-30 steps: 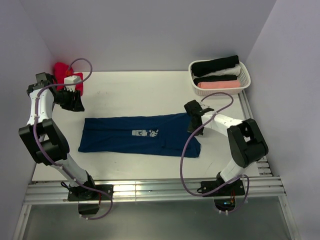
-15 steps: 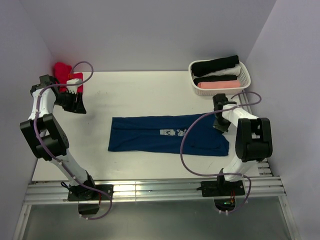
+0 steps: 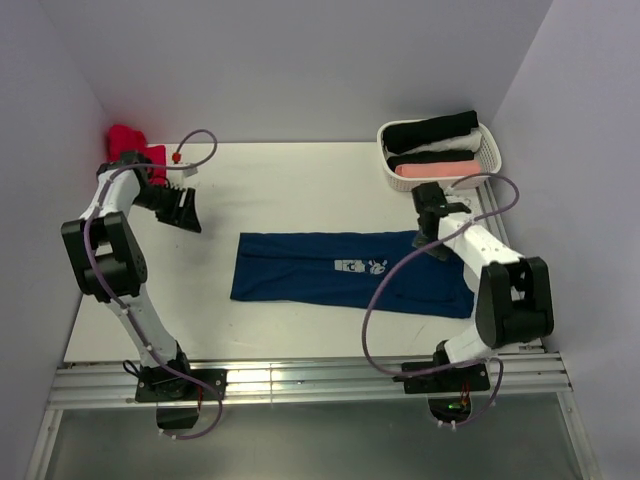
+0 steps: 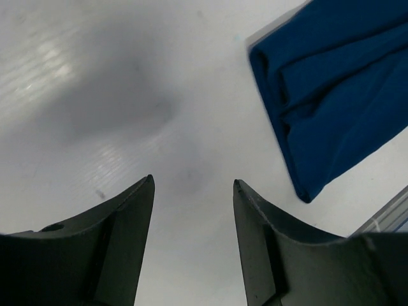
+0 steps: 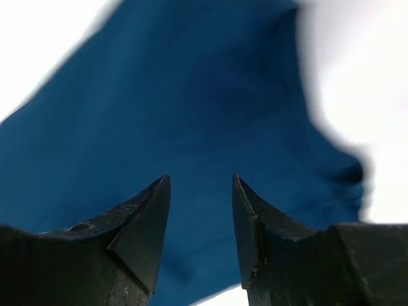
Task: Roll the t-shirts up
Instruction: Fold the tshirt, then roll the tshirt
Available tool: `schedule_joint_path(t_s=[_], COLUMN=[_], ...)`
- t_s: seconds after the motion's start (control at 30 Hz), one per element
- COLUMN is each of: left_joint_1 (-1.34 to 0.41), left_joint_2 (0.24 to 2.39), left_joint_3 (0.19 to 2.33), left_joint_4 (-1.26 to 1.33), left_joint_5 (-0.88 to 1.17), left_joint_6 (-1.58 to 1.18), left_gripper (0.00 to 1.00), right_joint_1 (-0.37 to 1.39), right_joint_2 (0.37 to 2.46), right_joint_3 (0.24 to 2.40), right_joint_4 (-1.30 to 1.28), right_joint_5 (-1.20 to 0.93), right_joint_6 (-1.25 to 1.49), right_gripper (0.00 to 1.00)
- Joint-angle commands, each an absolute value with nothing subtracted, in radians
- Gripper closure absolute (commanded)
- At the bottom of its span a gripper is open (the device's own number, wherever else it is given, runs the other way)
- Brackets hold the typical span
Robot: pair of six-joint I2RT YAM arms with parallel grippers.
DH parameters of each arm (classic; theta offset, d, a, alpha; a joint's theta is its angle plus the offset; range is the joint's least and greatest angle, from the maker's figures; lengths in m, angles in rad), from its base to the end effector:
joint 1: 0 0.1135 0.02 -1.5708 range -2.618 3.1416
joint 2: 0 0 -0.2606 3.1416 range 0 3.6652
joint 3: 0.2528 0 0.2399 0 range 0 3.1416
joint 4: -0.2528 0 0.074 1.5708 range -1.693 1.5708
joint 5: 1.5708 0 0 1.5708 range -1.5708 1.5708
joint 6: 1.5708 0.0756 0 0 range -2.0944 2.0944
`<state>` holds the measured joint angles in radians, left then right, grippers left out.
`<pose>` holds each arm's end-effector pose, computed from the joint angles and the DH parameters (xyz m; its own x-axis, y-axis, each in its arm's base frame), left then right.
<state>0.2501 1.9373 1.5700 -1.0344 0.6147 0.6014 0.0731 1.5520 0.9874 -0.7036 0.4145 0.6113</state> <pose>0.3737 0.0505 0.1956 -0.8487 0.2603 -0.4604 0.4512 0.8105 -0.3735 0.2876 -0.0095 0.1638 -0.7493 0.4719 -0.4647 0.5897 0.7947 -0.1438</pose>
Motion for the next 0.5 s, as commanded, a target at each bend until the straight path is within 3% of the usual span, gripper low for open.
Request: schedule_joint_path(t_s=[0.0, 0.2, 0.47], left_joint_1=[0.175, 0.092, 0.029], left_joint_2=[1.956, 2.06, 2.178], left_joint_3=[1.634, 1.667, 1.744], left_joint_4=[-1.043, -0.991, -0.994], left_joint_5=[0.679, 0.652, 0.704], left_joint_6=[0.562, 0.453, 0.394], left_gripper=[0.42, 0.49, 0.5], right_joint_1=[0.239, 0.492, 0.738], right_joint_2=[1.422, 1.417, 1.799], right_joint_3=[0.997, 1.051, 1.44], right_joint_4=[-0.715, -0.511, -0.403], right_joint_5=[0.376, 0.256, 0.224], right_joint_6=[0.742, 0.859, 0.87], right_gripper=[0.49, 0.53, 0.58])
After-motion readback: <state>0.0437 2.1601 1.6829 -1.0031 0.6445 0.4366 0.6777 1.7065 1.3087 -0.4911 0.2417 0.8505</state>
